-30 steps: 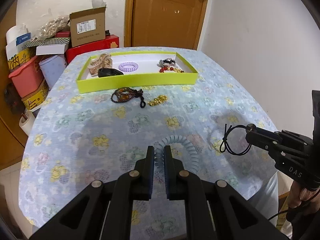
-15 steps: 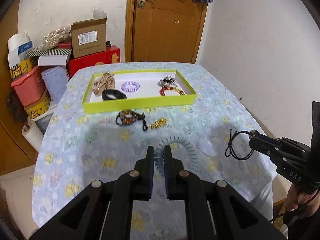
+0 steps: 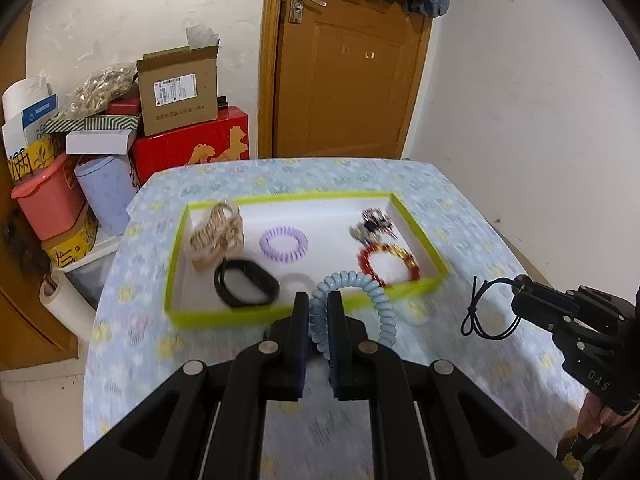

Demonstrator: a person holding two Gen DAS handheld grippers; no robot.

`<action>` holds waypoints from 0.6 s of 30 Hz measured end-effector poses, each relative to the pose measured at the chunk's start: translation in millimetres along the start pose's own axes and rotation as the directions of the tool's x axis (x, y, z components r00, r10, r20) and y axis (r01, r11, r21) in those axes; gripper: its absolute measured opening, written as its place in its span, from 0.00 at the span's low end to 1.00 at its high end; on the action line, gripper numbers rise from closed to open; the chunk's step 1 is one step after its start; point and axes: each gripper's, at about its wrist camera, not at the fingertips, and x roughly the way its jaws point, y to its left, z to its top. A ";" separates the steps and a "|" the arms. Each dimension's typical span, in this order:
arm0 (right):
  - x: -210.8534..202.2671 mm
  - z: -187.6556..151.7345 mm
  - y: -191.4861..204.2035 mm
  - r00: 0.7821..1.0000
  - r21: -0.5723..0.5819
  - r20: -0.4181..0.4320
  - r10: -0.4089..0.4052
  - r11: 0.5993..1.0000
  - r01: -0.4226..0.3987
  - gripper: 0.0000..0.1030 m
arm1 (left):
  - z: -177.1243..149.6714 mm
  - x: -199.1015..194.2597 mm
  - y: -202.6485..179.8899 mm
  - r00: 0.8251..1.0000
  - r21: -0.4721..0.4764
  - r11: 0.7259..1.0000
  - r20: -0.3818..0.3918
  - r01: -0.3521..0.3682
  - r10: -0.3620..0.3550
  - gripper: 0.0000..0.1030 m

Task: Organize jewelry
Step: 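Drop the blue coil in the tray with the left tool while the right tool releases the black tie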

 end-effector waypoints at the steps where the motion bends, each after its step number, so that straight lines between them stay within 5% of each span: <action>1: 4.7 3.1 -0.8 1.000 -0.002 -0.001 0.000 1.000 0.000 0.17 | 4.4 5.1 1.3 1.000 0.002 1.000 0.000 -0.001 0.001 0.09; 18: 107.2 34.4 -8.7 0.993 -0.011 -0.116 0.004 1.000 -0.006 0.17 | 26.1 92.5 10.8 0.997 -0.001 1.000 -0.077 0.018 -0.018 0.09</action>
